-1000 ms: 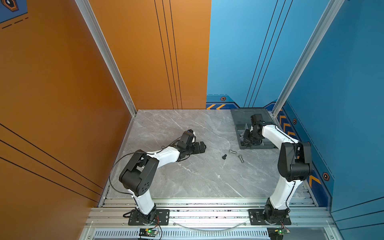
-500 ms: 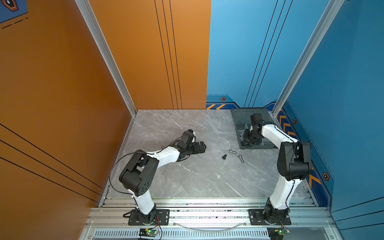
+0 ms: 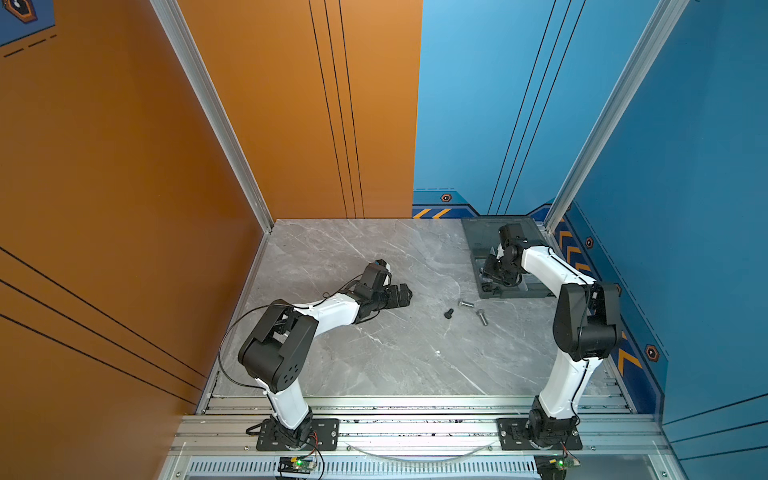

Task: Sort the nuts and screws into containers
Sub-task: 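Move the open right gripper back over the last black bolt, then lower the right gripper around the last black bolt and close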

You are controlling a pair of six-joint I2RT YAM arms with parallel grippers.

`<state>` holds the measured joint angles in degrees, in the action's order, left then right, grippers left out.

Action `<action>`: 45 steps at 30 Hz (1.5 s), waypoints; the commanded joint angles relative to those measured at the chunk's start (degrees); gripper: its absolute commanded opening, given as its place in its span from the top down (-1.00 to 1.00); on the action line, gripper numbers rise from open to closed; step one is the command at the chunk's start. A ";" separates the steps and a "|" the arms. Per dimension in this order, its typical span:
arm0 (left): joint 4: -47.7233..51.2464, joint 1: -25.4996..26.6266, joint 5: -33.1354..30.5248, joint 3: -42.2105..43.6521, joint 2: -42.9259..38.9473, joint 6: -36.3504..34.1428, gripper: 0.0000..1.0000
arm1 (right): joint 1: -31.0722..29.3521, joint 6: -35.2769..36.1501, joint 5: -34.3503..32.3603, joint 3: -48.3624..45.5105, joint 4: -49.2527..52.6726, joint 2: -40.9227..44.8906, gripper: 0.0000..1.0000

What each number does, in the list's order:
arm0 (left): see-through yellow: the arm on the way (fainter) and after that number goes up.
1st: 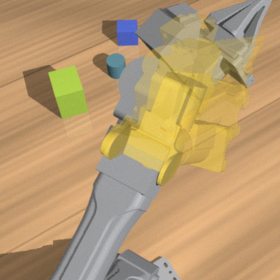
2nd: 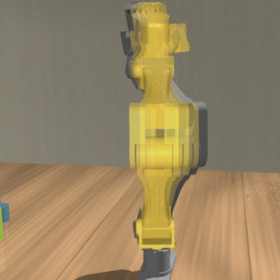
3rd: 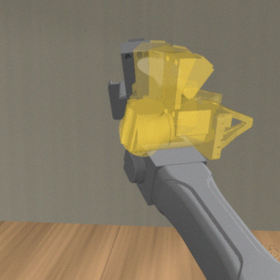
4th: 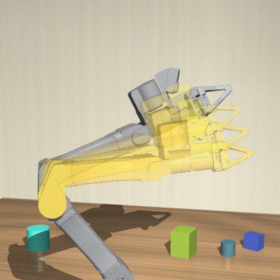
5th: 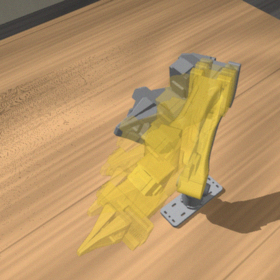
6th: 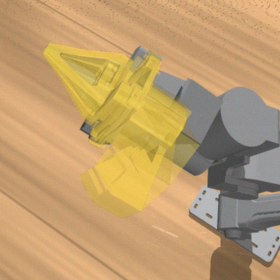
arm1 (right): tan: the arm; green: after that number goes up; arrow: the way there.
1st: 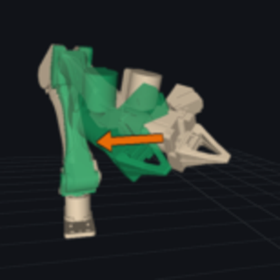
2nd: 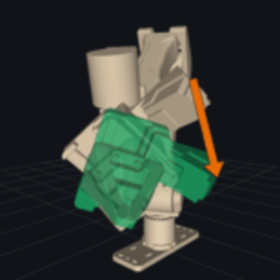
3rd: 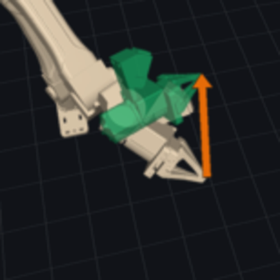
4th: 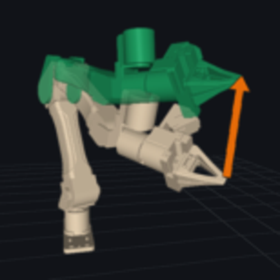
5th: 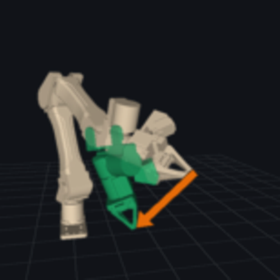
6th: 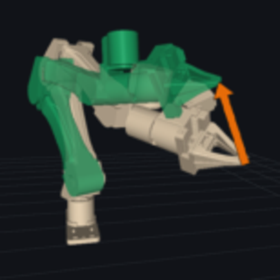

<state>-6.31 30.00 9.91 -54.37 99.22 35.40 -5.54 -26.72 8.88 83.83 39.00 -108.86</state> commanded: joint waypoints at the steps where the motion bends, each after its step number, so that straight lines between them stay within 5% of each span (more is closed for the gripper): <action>1: -0.34 -0.86 0.49 1.19 -2.68 -0.03 -0.96 | -3.82 1.42 1.18 0.03 3.63 4.22 0.11; 17: -0.98 -2.80 2.83 3.94 -4.32 -0.66 -0.96 | -22.56 -20.94 -4.85 -11.06 -1.59 4.30 0.06; 45: -3.01 -4.14 4.02 6.86 -5.40 -0.64 -0.96 | -25.48 -22.77 -7.54 -9.31 -1.23 -3.24 0.01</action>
<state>-9.28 26.52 12.64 -47.90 94.06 35.38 -30.83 -48.56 2.72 73.87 36.82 -110.28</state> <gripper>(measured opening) 0.979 0.501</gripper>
